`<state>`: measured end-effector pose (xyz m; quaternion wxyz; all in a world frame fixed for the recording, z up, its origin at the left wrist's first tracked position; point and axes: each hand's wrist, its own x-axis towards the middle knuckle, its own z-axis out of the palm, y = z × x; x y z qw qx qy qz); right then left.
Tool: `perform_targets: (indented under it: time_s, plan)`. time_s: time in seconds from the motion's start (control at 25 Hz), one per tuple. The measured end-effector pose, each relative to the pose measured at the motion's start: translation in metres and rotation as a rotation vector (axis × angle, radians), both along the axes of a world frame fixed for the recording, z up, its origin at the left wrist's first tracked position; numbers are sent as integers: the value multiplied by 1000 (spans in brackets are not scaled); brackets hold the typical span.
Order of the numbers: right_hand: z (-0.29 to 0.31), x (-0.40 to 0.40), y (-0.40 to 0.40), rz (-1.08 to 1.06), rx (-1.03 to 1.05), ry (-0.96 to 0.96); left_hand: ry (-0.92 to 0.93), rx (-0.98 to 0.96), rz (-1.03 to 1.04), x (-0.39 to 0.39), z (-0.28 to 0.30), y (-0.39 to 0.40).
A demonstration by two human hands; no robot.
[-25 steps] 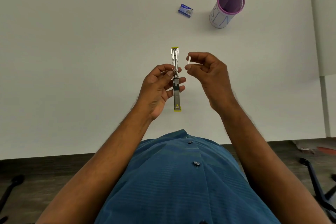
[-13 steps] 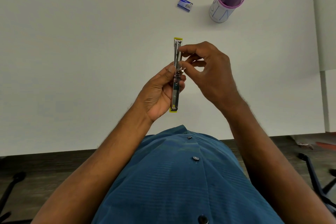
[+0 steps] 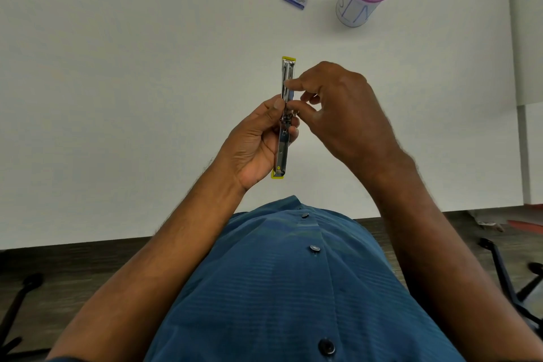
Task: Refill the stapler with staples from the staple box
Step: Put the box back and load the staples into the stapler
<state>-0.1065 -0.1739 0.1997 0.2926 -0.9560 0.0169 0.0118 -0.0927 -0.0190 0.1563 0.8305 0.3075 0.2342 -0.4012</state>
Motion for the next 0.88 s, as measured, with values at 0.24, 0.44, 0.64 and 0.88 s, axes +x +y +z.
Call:
perform_targets:
  time_s: [0.24,0.44,0.64,0.88]
  plan:
    - [0,-1,0,21,-16,-11,16,8,16,2,4,-1]
    - [-1,-4,-1,1,83,-24,37,47,19,2,6,-2]
    - [-2,-4,-1,4,125,-29,14,90,17,2,10,-3]
    - [2,-6,-1,28,98,-86,5,107,10,1,12,-2]
